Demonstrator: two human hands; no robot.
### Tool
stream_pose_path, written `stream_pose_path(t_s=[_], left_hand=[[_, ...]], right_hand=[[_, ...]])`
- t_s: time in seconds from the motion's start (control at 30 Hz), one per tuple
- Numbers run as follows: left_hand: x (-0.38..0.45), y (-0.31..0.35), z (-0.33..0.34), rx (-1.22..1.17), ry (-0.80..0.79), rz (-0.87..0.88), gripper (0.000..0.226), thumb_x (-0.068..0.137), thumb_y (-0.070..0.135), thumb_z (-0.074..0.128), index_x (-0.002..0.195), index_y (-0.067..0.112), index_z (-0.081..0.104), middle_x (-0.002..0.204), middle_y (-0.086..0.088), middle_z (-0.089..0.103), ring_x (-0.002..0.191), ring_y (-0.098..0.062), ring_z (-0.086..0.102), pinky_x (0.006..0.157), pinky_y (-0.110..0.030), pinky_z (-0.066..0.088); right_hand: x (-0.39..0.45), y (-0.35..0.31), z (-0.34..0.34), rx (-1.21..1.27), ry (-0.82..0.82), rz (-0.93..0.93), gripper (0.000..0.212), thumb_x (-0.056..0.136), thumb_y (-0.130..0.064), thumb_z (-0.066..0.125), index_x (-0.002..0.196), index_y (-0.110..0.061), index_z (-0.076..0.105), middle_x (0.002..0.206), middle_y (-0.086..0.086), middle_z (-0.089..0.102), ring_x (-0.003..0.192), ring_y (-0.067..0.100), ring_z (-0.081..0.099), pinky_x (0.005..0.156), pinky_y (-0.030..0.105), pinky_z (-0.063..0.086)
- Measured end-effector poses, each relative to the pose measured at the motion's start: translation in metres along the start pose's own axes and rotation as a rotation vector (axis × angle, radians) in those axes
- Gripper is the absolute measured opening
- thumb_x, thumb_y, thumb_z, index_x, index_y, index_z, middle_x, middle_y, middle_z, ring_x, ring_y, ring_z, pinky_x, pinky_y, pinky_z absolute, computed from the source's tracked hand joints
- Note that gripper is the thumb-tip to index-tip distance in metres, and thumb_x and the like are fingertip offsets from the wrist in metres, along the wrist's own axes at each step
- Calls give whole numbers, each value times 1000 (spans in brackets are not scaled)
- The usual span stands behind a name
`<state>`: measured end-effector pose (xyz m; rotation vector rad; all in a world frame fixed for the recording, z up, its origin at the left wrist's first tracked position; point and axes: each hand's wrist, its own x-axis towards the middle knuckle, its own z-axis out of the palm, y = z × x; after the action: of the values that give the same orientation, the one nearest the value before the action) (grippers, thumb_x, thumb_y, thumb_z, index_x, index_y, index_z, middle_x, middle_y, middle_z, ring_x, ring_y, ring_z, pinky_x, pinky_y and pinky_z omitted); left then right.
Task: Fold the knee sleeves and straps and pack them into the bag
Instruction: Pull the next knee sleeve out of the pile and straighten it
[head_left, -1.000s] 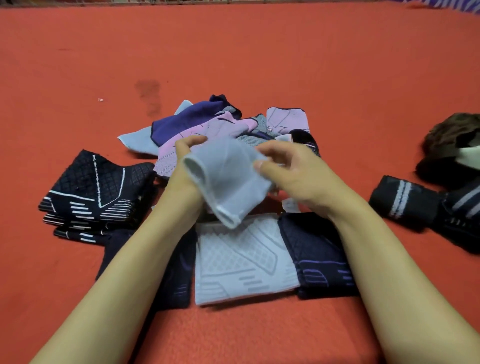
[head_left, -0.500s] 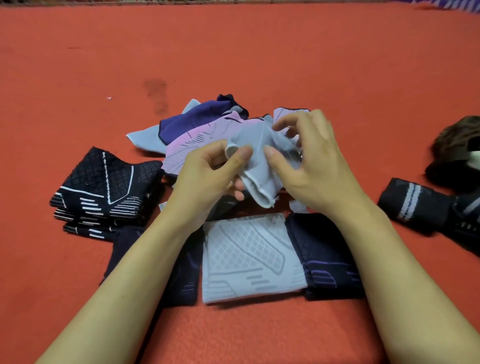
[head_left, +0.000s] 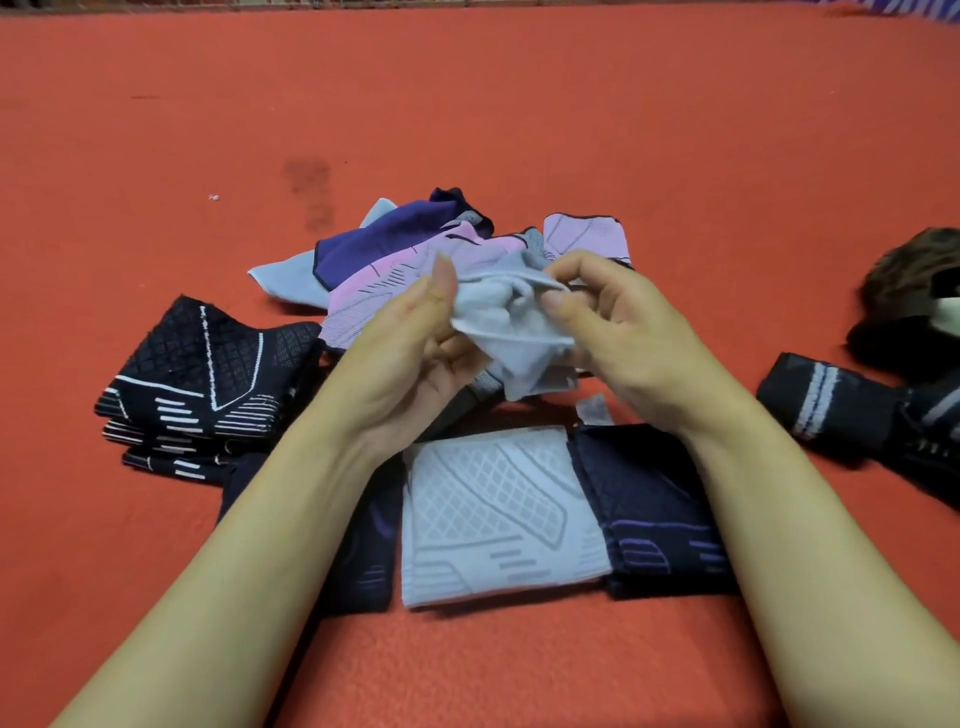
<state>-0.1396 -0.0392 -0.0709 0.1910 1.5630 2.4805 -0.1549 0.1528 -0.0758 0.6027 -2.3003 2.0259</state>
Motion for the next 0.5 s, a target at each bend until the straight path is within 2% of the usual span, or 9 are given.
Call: stream_pose_path(t_s=[0.07, 0.1, 0.17, 0.23, 0.3, 0.33, 0.4, 0.5], left_hand=[[3, -1, -2, -277, -41, -89, 38, 110, 28, 50, 123, 1, 72, 115, -12, 76, 95, -14, 74, 82, -26, 60], [4, -1, -2, -389, -88, -127, 37, 104, 22, 61, 133, -1, 66, 130, -18, 69, 108, -20, 72, 88, -30, 61], [4, -1, -6, -465, -212, -169, 54, 94, 28, 71, 136, -5, 61, 140, -22, 59, 124, -31, 62, 105, -38, 53], [5, 1, -10, -321, -337, -112, 49, 95, 31, 67, 131, -2, 65, 133, -20, 58, 122, -30, 59, 110, -38, 47], [6, 3, -14, -66, -364, -41, 45, 93, 13, 66, 135, -3, 58, 119, -15, 66, 108, -24, 67, 94, -32, 55], [7, 3, -16, 28, -336, -26, 43, 93, 5, 62, 134, -3, 54, 113, -13, 70, 102, -22, 70, 88, -30, 57], [11, -1, -20, 179, -283, 10, 37, 92, 2, 60, 129, 1, 54, 105, -9, 71, 95, -17, 70, 83, -26, 58], [13, -6, -21, 344, -185, 56, 25, 95, -5, 54, 117, 1, 63, 102, -10, 71, 94, -16, 69, 82, -25, 57]], right_hand=[[-1, -2, 4, 413, -46, 84, 13, 106, -11, 50, 114, -9, 60, 103, 13, 69, 92, 22, 67, 84, 36, 61], [-2, -4, 7, 552, -67, 102, 21, 107, -9, 46, 124, -2, 56, 114, 18, 66, 102, 26, 67, 92, 39, 60], [-4, -6, 14, 724, -89, 122, 35, 106, -8, 42, 138, 7, 48, 125, 23, 60, 115, 30, 62, 102, 42, 54], [-4, -8, 15, 795, -88, 145, 43, 105, -9, 41, 141, 14, 44, 133, 26, 58, 127, 37, 55, 111, 47, 45], [-4, -10, 13, 809, -103, 147, 46, 108, -9, 35, 145, 18, 37, 145, 33, 50, 140, 47, 45, 119, 56, 34], [-4, -10, 12, 815, -111, 149, 46, 109, -9, 32, 145, 19, 37, 146, 35, 48, 141, 48, 44, 120, 58, 32], [-3, -12, 9, 792, -116, 164, 41, 107, -11, 36, 139, 13, 44, 136, 31, 56, 132, 45, 51, 119, 55, 36], [-6, -15, 6, 676, -174, 190, 43, 98, -14, 58, 134, 5, 46, 125, 27, 56, 121, 40, 52, 112, 48, 41]])
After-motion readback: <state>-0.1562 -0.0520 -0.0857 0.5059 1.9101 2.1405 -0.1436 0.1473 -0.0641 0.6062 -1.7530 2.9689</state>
